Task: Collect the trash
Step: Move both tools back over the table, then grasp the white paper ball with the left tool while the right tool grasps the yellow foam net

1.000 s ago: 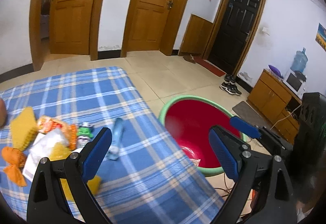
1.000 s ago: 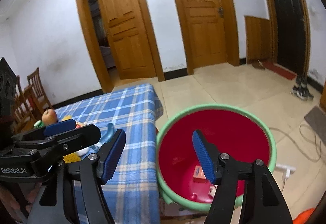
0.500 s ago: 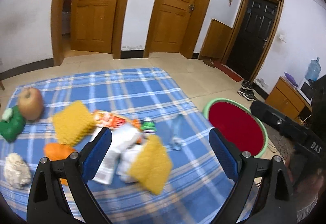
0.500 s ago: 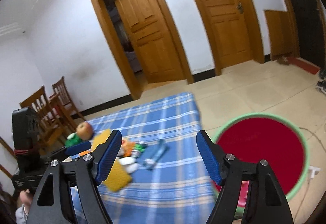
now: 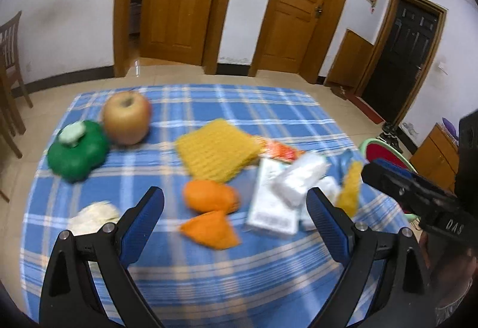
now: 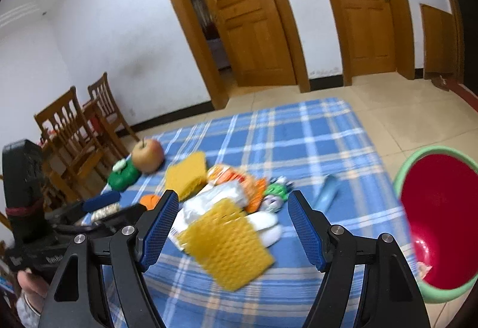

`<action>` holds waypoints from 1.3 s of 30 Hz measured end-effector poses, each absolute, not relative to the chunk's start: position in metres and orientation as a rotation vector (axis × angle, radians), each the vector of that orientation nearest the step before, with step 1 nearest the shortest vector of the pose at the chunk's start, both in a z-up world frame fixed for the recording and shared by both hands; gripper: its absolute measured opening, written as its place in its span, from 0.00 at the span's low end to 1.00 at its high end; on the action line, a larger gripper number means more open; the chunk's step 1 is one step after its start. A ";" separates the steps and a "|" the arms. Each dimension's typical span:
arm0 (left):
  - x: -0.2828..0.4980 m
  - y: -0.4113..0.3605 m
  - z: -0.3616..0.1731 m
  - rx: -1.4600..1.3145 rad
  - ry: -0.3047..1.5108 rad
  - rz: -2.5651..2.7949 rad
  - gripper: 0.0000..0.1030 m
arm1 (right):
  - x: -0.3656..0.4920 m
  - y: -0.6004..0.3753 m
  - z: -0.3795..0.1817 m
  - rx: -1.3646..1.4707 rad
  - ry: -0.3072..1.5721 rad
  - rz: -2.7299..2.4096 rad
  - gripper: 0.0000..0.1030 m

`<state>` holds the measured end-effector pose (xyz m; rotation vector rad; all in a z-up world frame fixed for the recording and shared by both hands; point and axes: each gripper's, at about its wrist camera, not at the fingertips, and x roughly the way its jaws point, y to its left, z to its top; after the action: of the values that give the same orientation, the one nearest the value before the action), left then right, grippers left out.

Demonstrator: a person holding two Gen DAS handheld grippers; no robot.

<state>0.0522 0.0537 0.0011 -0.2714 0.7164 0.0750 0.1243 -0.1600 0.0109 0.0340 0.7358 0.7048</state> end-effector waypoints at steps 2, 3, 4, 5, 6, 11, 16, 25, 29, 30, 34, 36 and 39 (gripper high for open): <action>0.049 0.063 -0.003 -0.285 0.729 0.091 0.92 | 0.119 -0.151 0.004 0.012 0.745 0.705 0.74; 0.046 0.068 -0.004 -0.294 0.732 0.102 0.92 | 0.118 -0.147 0.002 0.002 0.749 0.704 0.74; 0.042 0.072 -0.005 -0.306 0.729 0.109 0.92 | 0.115 -0.143 -0.001 -0.010 0.750 0.702 0.74; 0.038 0.076 -0.004 -0.313 0.726 0.115 0.92 | 0.113 -0.140 -0.002 -0.022 0.748 0.699 0.74; 0.032 0.080 -0.002 -0.313 0.721 0.128 0.92 | 0.111 -0.139 -0.003 -0.034 0.742 0.695 0.74; 0.003 0.093 0.004 -0.251 0.670 0.267 0.92 | 0.106 -0.131 -0.010 -0.078 0.738 0.676 0.74; -0.010 0.114 -0.010 -0.254 0.694 0.328 0.92 | 0.102 -0.132 -0.016 -0.084 0.746 0.663 0.74; -0.004 0.138 -0.037 -0.370 0.775 0.312 0.92 | 0.100 -0.142 -0.022 -0.069 0.761 0.660 0.74; -0.003 0.138 -0.038 -0.374 0.786 0.310 0.91 | 0.101 -0.144 -0.022 -0.054 0.768 0.667 0.74; -0.002 0.138 -0.039 -0.376 0.782 0.306 0.85 | 0.101 -0.144 -0.022 -0.051 0.768 0.668 0.74; -0.002 0.139 -0.038 -0.393 0.758 0.274 0.60 | 0.100 -0.145 -0.022 -0.043 0.768 0.674 0.74; -0.003 0.140 -0.038 -0.402 0.755 0.272 0.53 | 0.100 -0.145 -0.022 -0.040 0.770 0.680 0.75; -0.005 0.139 -0.036 -0.407 0.743 0.268 0.50 | 0.101 -0.146 -0.022 -0.034 0.774 0.681 0.74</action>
<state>-0.0049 0.1390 -0.0356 -0.4069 0.7429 0.2677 0.1008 -0.1462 -0.0223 -0.0344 0.7743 0.6808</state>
